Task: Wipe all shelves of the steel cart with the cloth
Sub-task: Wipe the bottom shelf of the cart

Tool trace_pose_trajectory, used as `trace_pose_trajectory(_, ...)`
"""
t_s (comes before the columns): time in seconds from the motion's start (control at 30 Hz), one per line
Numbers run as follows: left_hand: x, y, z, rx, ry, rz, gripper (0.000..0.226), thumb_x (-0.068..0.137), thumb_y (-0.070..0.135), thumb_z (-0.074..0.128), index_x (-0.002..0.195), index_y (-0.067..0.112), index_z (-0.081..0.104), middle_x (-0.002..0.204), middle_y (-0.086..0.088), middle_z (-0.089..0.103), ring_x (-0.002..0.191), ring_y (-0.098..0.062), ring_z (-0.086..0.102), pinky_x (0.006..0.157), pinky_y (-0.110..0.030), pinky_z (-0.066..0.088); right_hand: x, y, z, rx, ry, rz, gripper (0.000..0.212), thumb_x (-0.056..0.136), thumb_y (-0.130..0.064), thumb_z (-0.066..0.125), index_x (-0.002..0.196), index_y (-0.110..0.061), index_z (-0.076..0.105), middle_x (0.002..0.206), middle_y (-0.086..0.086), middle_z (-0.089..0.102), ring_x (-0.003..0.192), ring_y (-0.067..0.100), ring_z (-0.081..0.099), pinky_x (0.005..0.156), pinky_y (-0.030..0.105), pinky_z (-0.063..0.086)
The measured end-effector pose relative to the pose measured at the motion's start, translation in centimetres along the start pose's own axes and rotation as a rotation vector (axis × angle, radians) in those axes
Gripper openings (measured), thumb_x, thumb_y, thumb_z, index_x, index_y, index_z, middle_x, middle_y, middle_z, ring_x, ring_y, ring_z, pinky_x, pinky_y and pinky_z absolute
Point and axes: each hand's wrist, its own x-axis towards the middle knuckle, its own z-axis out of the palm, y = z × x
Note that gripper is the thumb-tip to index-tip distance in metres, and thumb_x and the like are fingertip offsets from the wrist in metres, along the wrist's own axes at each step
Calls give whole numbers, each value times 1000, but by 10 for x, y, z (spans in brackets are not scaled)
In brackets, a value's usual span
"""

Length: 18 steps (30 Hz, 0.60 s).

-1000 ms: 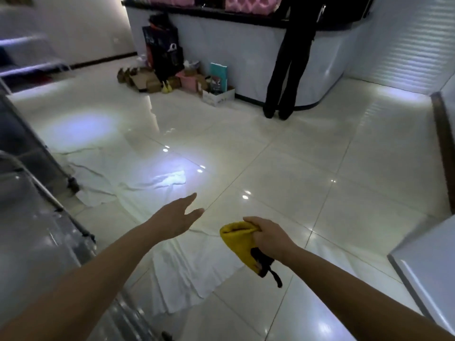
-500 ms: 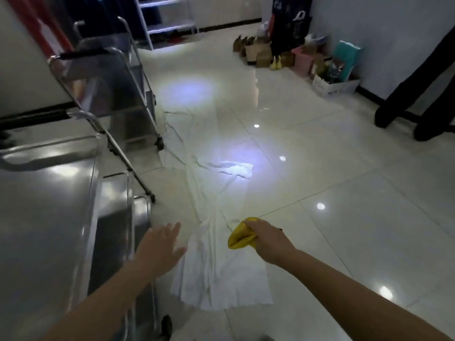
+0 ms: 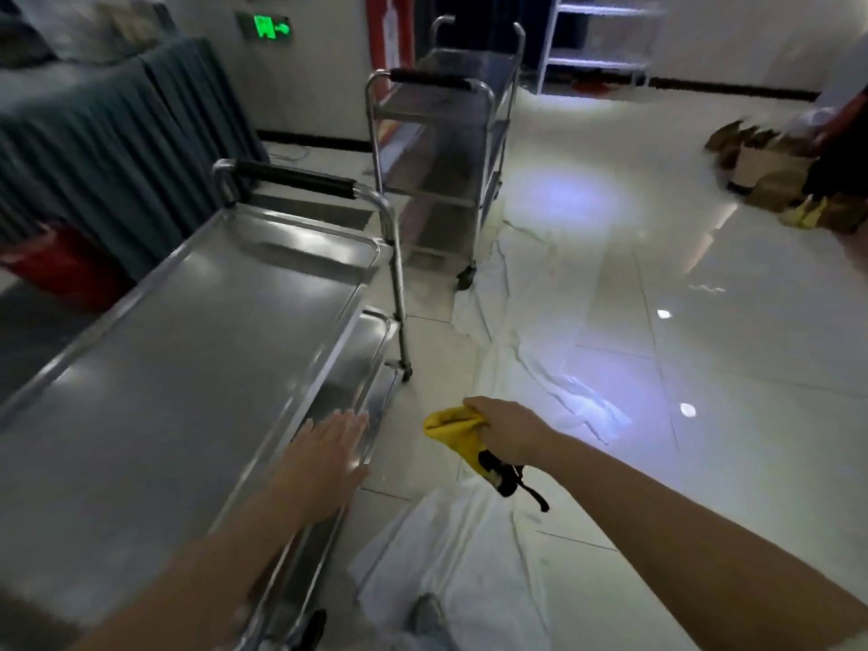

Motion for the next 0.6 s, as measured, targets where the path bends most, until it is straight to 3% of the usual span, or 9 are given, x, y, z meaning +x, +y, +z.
trace_pose_trajectory(0.1,20,-23,-15,26,76,-80,69,97,51,32,153,18,10,160,-4,16,147,-21,14,118,-44,9,46,-26,-31,-41,-15,-97,54,96,-9,38,148,-23,32,151,4,39,134,25,40,107,35,35)
trace_pose_trajectory(0.2,31,-46,-25,-46,98,-184,70,85,51,41,142,12,42,141,-11,51,128,-31,50,104,-56,36,91,-50,-51,-29,-46,-226,51,97,-9,37,146,-21,36,147,5,44,132,25,43,107,36,37)
trace_pose_trajectory(0.27,41,-63,-24,-119,98,-247,68,79,51,40,137,16,44,124,-6,64,110,-28,64,90,-51,50,123,-61,-60,-64,-61,-283,49,98,-12,34,145,-24,36,144,5,47,127,25,47,101,33,41)
trace_pose_trajectory(0.33,56,-76,-9,-215,98,-265,64,79,47,40,138,22,38,123,-3,64,108,-24,64,86,-43,53,157,-66,-65,-113,-103,-336,48,99,-14,33,145,-28,35,143,5,48,124,24,49,94,29,42)
trace_pose_trajectory(0.43,73,-82,9,-284,138,-320,61,83,45,41,141,30,29,135,-6,56,122,-26,56,96,-43,50,209,-69,-72,-188,-206,-398,49,98,-14,34,145,-30,36,141,6,50,122,24,51,92,29,43)
trace_pose_trajectory(0.6,86,-51,-1,-379,119,-616,65,86,46,48,146,24,37,147,-5,44,131,-28,47,107,-40,36,283,-73,-83,-276,-397,-529,53,95,-12,37,146,-28,37,147,5,44,130,23,44,97,25,37)
